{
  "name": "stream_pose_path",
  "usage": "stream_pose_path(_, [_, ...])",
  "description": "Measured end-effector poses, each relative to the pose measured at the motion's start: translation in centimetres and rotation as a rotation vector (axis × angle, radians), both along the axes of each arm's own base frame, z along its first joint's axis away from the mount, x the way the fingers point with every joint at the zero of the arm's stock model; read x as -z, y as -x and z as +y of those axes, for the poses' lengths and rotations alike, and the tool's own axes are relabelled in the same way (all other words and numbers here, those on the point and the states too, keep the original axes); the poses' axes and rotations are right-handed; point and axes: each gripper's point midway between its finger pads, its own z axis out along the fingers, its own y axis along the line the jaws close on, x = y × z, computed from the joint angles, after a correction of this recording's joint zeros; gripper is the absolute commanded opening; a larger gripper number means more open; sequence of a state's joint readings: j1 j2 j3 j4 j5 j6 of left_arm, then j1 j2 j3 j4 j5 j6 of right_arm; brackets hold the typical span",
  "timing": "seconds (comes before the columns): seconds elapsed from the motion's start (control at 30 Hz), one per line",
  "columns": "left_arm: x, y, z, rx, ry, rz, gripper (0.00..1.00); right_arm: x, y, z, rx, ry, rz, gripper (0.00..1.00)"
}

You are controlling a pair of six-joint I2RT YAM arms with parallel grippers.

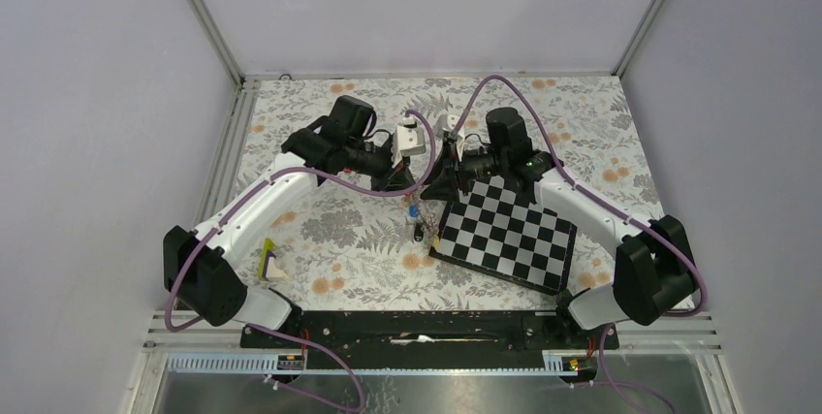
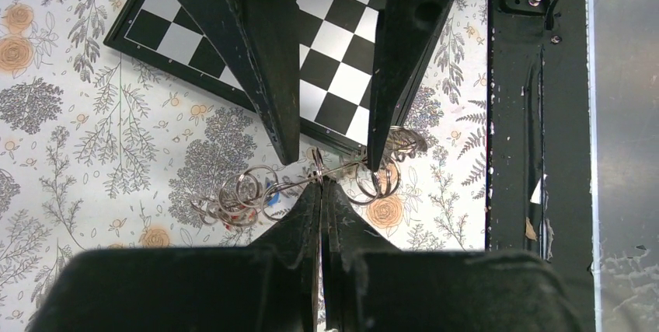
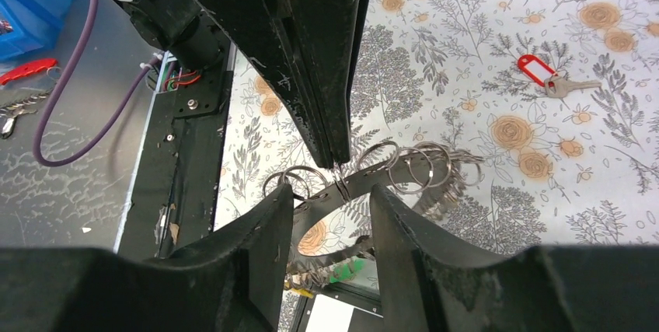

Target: Put the keys on the keyring

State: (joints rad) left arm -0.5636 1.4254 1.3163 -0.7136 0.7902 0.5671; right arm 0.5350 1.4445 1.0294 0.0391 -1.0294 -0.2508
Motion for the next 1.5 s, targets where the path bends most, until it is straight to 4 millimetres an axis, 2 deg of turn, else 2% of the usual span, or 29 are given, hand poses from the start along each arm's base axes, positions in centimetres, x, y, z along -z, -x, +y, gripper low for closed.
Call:
stream_pose_path(0.63, [0.1, 0.2, -0.2, 0.012, 0.007, 0.013, 0.0, 0.6, -0.1, 0.2, 0.005, 0.014, 0.006, 0.32])
stream_pose_path(0.77, [0.2, 0.2, -0.2, 0.015, 0.007, 0.019, 0.0, 0.6, -0.1, 0.2, 0.006, 0.015, 0.006, 0.23])
stream_pose_path(0.97, [0.3, 0.2, -0.3, 0.018, 0.008, 0.024, 0.0, 0.6, 0.0, 0.2, 0.007, 0.016, 0.011, 0.0])
stream_pose_path(1.17, [0.3, 0.2, -0.3, 0.017, 0.009, 0.025, 0.0, 0.6, 0.0, 0.2, 0.009, 0.017, 0.015, 0.0])
stream_pose_path(1.33, [0.0, 0.0, -0.1, 0.022, 0.033, 0.039, 0.17, 0.2, -0.2, 0.2, 0.03, 0.006, 0.054, 0.0])
stream_pose_path(1.5, [-1.2, -0.8, 0.0, 0.024, 0.139, 0.056, 0.29, -1.2, -1.3, 0.0, 0.075, -0.051, 0.103, 0.0])
